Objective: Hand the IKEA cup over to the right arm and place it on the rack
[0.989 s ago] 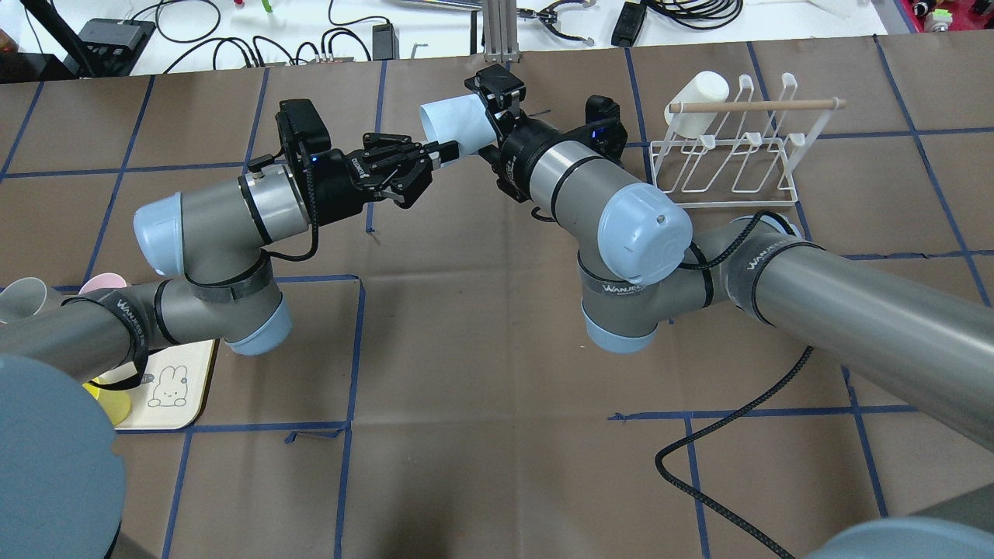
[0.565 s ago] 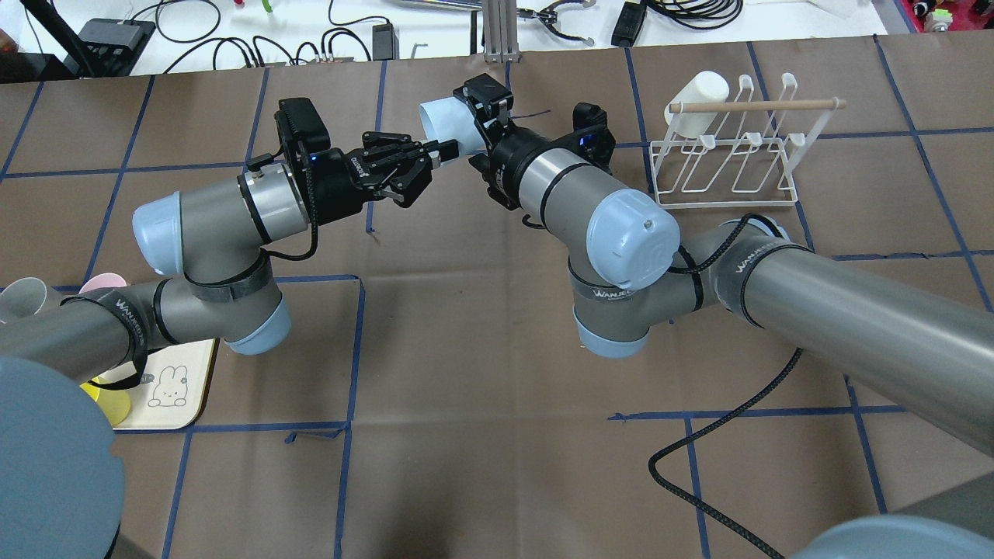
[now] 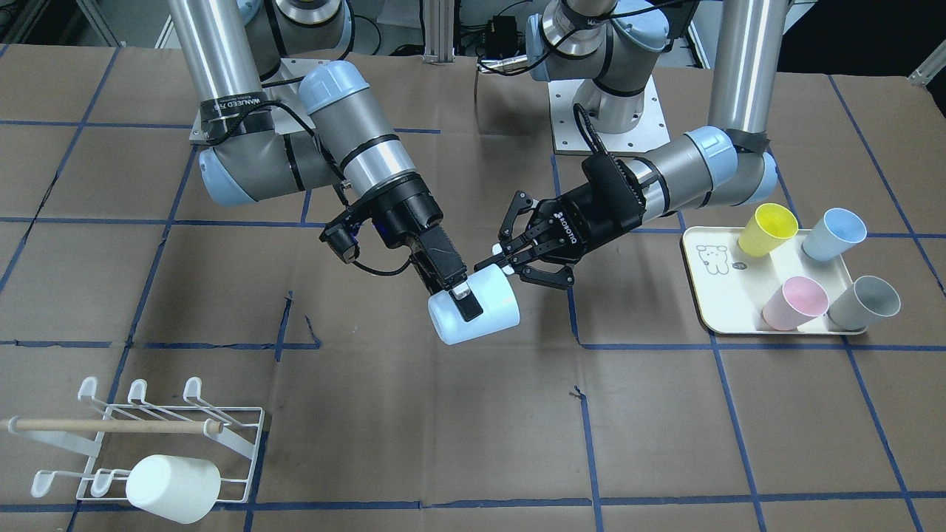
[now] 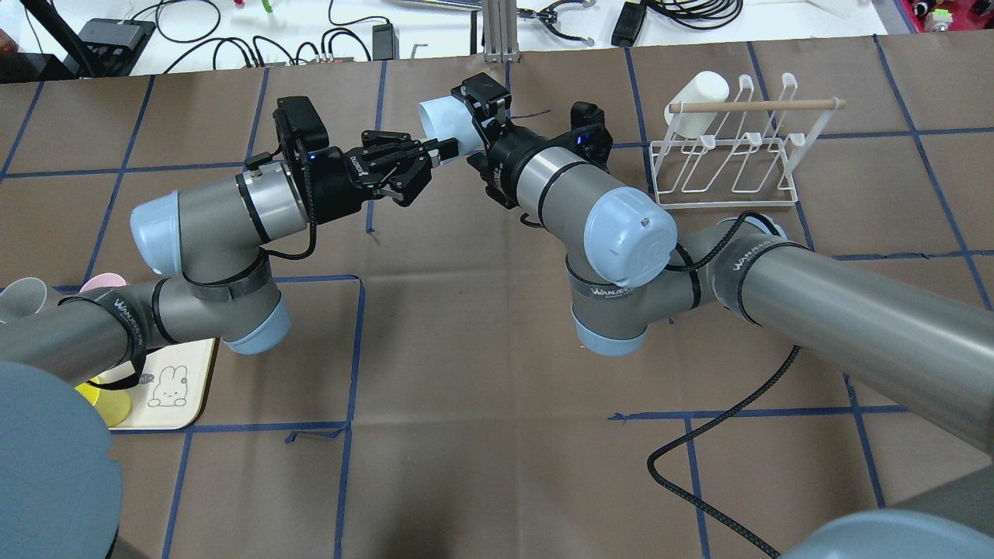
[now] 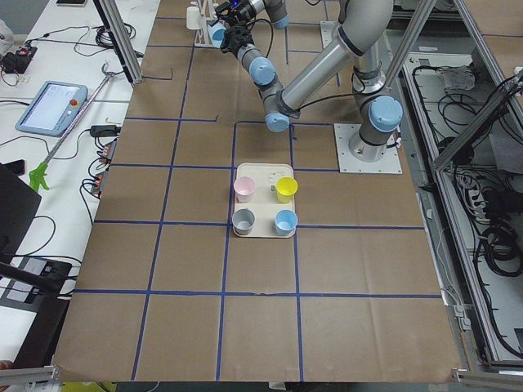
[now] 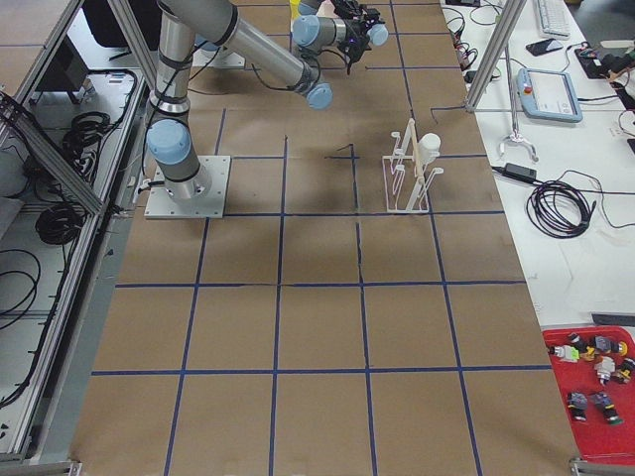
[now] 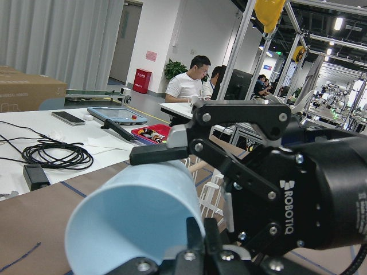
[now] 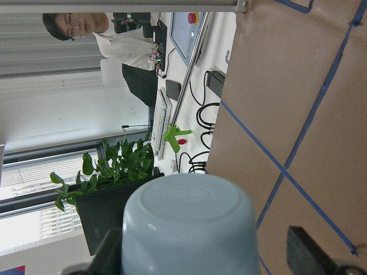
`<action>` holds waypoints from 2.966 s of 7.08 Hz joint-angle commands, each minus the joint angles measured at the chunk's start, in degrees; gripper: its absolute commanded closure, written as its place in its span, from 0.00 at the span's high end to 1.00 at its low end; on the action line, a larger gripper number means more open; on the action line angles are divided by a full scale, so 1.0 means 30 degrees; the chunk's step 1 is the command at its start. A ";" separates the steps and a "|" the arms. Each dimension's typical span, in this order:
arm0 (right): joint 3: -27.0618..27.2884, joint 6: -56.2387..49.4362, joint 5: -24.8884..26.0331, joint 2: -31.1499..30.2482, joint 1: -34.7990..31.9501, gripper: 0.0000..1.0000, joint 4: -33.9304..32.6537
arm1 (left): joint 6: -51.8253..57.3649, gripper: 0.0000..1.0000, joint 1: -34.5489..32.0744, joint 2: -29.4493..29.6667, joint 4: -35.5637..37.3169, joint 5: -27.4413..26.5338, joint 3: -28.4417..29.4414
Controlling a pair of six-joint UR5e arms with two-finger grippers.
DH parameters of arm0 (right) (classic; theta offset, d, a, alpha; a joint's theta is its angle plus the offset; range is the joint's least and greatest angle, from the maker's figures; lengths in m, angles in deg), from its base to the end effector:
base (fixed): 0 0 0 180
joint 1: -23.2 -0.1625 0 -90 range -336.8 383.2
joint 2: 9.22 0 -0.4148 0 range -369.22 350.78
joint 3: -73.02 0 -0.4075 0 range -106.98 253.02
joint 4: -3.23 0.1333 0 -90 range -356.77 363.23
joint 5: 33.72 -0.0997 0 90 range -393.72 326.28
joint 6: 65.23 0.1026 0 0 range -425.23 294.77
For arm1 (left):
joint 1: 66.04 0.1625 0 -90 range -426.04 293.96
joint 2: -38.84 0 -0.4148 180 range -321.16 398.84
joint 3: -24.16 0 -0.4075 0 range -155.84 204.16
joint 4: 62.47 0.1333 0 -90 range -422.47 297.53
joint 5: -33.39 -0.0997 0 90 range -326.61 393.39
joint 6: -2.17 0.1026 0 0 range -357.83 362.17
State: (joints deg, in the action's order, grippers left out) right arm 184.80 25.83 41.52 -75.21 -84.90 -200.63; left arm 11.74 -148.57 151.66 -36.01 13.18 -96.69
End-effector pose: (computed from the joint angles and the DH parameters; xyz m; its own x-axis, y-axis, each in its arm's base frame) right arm 0.3324 -0.5039 0.3047 -0.1004 0.3646 -0.9257 0.8477 0.5184 0.1123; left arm -0.1653 -0.5052 0.2890 -0.4546 0.8471 0.2753 0.0164 0.3170 -0.9483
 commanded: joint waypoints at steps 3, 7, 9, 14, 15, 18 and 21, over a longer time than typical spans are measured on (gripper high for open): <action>-0.0461 -0.0029 0.0030 -0.0006 -0.0001 0.90 0.0041 | -0.0054 0.11 0.0000 -0.0018 -0.0001 -0.0030 0.0000; -0.0432 -0.0175 -0.0057 -0.0006 -0.0001 0.54 0.0041 | -0.0054 0.12 0.0000 -0.0047 -0.0001 0.0000 0.0000; -0.0403 -0.0205 -0.0146 -0.0035 -0.0001 0.46 0.0041 | -0.0634 0.33 0.0000 -0.0164 -0.0030 -0.0175 0.0029; -0.0431 -0.0234 -0.0321 -0.0035 0.0028 0.44 0.0041 | -0.1518 0.94 0.0232 -0.0456 -0.0001 -0.0176 0.0409; -0.0403 -0.0321 -0.0350 -0.0180 0.0231 0.44 0.0041 | -0.1519 0.97 0.0843 -0.0545 0.0028 -0.0031 0.0323; -0.0431 -0.3561 -0.0584 -0.0211 0.2624 0.44 -0.0075 | -0.1489 0.97 0.3980 -0.0254 0.0087 0.2870 0.0350; -0.0519 -1.4833 -0.2107 -0.0444 0.6025 0.40 -0.0134 | -0.1811 0.98 0.3897 0.0242 -0.1544 -0.0006 0.1984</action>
State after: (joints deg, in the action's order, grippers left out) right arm 183.29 -3.79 36.28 -76.19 -70.29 -200.88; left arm 6.72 -136.77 151.63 -38.00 18.36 -93.13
